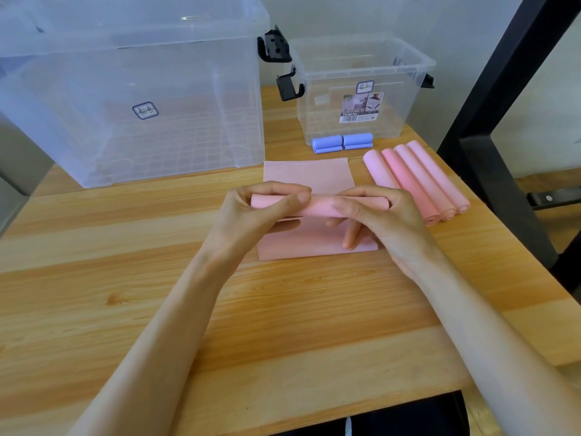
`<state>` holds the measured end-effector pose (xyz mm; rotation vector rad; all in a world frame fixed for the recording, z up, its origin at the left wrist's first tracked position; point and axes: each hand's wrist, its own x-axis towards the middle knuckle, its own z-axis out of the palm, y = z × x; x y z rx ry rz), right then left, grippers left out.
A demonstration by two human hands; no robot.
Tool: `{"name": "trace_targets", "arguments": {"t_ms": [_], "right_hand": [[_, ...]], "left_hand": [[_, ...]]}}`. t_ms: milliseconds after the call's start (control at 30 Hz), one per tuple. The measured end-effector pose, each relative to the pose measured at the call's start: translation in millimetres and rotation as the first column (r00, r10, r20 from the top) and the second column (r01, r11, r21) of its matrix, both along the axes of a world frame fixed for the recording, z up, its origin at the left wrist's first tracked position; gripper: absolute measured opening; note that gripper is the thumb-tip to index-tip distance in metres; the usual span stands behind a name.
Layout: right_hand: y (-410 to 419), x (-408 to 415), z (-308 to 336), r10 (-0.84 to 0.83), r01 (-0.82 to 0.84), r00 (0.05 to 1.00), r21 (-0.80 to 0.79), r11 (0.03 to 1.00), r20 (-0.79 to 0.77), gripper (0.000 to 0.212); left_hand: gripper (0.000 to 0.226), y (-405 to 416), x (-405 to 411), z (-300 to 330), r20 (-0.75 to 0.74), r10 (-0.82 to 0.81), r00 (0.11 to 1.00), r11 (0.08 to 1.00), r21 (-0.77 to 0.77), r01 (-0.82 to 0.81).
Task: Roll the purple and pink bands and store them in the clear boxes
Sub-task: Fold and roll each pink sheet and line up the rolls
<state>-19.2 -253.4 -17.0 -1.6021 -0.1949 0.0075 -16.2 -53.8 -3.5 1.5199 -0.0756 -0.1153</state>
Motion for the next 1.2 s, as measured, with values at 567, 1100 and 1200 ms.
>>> {"name": "trace_targets", "arguments": {"t_ms": [567, 1100, 1200], "right_hand": [[-0.2, 0.1, 1.1, -0.015, 0.016, 1.0, 0.011, 1.0, -0.015, 0.023], [-0.4, -0.7, 1.1, 0.0, 0.001, 1.0, -0.034, 0.999, 0.019, 0.026], [-0.8, -0.4, 1.8, 0.032, -0.032, 0.998, -0.001, 0.999, -0.05, 0.027]], "left_hand": [[0.026, -1.1, -2.2, 2.7, 0.033, 0.013, 0.999, 1.0, 0.025, -0.014], [0.02, -0.3, -0.5, 2.0, -0.006, 0.02, 1.0, 1.0, -0.021, -0.021], [0.02, 0.6, -2.9, 3.2, 0.159, 0.01, 0.987, 0.994, 0.103, -0.027]]}}
